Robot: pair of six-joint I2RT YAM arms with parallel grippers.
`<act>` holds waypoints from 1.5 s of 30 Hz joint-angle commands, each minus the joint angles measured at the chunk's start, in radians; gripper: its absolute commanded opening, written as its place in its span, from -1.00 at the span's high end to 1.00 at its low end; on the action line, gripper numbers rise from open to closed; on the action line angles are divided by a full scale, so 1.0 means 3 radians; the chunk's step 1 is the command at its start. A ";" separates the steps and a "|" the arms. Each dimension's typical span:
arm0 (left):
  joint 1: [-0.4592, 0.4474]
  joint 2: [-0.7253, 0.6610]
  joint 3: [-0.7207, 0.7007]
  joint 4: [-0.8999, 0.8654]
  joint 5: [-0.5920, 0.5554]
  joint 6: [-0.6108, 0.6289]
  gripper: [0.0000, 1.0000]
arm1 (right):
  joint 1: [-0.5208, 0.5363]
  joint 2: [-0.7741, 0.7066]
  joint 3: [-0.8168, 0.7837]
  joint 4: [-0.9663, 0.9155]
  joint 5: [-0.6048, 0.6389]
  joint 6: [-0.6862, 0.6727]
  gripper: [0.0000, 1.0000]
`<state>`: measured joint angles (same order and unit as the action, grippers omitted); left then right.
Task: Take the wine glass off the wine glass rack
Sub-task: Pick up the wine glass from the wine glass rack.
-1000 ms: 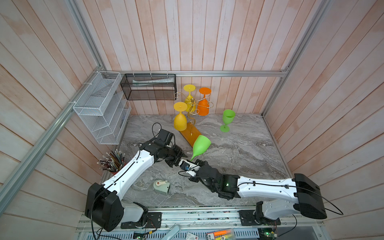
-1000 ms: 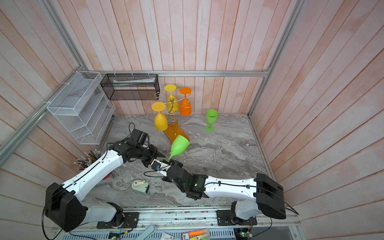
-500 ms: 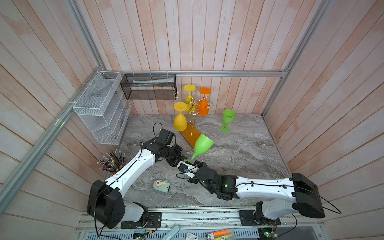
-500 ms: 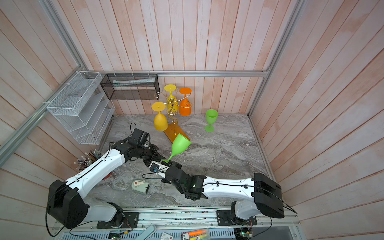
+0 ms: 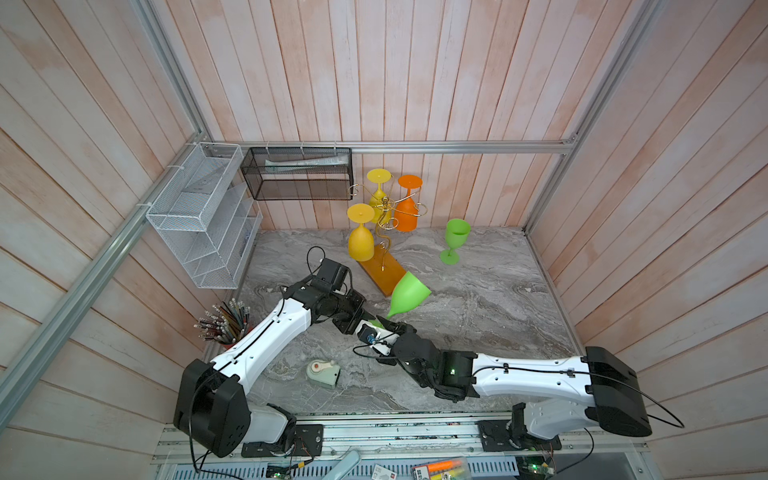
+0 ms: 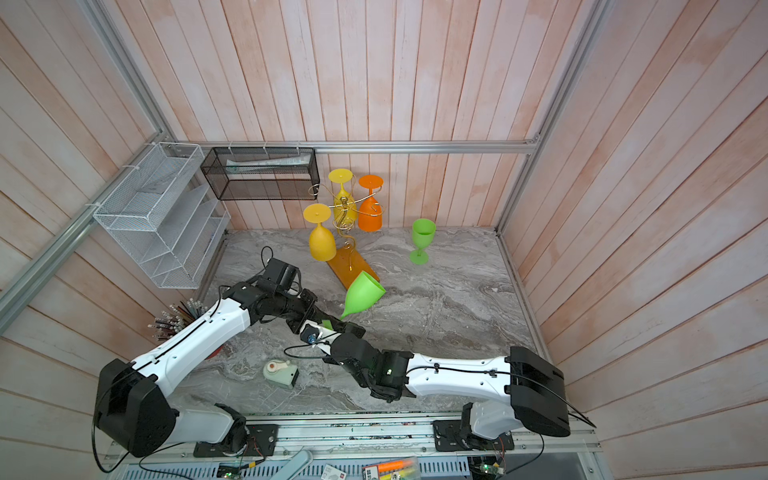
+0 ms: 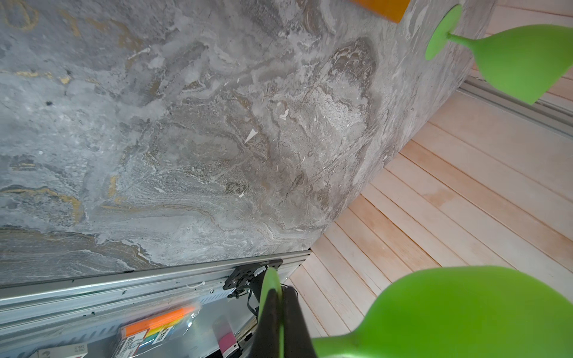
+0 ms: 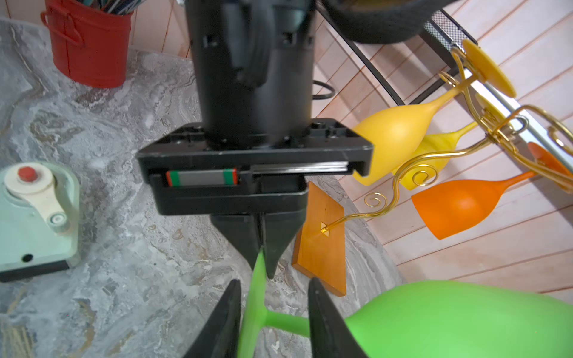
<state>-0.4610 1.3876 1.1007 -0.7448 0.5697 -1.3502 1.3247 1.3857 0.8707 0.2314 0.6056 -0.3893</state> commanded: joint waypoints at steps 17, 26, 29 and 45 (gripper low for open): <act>0.0140 -0.0220 -0.0423 0.0269 -0.0181 0.0306 1.00 | -0.0489 -0.1257 0.0004 -0.0419 -0.0336 0.1390 -0.16; 0.0187 -0.0286 -0.0668 0.0701 -0.0134 0.0494 1.00 | -0.1205 -0.1493 0.0204 -0.0958 -0.0901 0.2404 -0.11; 0.0192 -0.0334 -0.0728 0.0855 -0.0147 0.0561 1.00 | -0.1437 -0.1455 0.0303 -0.1212 -0.1010 0.2677 -0.09; 0.0248 -0.0494 -0.1153 0.2135 0.0140 0.1286 1.00 | -0.2392 -0.1361 0.0515 -0.1773 -0.2065 0.3586 0.05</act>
<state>-0.3908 1.2602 0.7582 -0.1989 0.6033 -1.0565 0.6243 0.9615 0.9897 -0.2405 0.0681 0.6304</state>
